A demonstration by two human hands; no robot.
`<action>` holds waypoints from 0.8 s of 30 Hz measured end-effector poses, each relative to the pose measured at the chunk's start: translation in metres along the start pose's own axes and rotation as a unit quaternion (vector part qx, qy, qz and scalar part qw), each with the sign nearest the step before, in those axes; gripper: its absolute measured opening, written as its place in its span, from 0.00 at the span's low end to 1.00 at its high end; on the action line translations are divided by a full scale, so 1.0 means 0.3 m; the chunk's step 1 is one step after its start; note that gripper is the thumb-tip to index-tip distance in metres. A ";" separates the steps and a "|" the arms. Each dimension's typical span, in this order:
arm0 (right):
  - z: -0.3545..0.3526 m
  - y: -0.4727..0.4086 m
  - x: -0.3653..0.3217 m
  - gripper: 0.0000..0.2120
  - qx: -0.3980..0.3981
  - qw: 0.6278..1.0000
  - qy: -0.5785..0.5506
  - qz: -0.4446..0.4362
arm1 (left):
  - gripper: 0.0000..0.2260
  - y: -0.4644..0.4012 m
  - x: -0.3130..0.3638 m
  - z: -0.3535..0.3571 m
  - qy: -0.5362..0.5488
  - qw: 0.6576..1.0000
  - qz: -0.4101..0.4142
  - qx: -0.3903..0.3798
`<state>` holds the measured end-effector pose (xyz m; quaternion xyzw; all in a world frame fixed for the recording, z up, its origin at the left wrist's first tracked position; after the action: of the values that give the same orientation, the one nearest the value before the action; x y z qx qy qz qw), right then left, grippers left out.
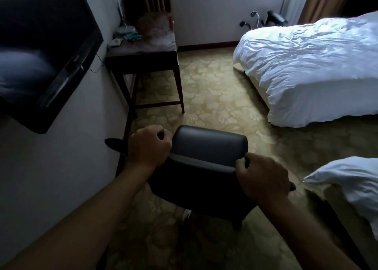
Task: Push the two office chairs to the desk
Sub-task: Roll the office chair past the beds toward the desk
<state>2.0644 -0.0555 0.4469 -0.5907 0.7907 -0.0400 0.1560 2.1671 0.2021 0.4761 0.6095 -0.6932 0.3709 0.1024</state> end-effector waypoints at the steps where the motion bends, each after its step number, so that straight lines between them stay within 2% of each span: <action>1: 0.016 -0.043 -0.013 0.17 -0.002 1.000 -0.002 -0.006 | 0.15 -0.041 -0.014 0.013 -0.006 1.000 -0.014 0.013; 3: 0.057 -0.153 -0.040 0.17 -0.011 1.000 -0.007 -0.022 | 0.15 -0.138 -0.046 0.045 -0.012 0.998 -0.043 0.036; 7: 0.123 -0.355 -0.076 0.16 -0.033 0.999 -0.013 -0.035 | 0.16 -0.332 -0.102 0.137 0.005 0.998 -0.066 0.013; 18: 0.300 -0.917 -0.183 0.15 -0.015 1.000 -0.004 -0.020 | 0.18 -0.877 -0.197 0.335 0.023 0.998 -0.047 0.019; 24: 0.392 -1.184 -0.256 0.15 -0.037 0.999 0.024 0.005 | 0.18 -1.161 -0.249 0.433 0.036 0.998 -0.047 -0.003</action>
<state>2.4458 -0.0749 0.4386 -0.5906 0.7983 -0.0238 0.1156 2.5458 0.1828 0.4758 0.6273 -0.6610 0.3849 0.1464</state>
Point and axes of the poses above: each hand's wrist, its own y-axis away from the middle knuckle, its own z-axis out of the palm, x = y × z, the point moved 4 cm from there along -y, towards the middle knuckle, and after that the axes turned 10 degrees about y, right-handed, at the moved point
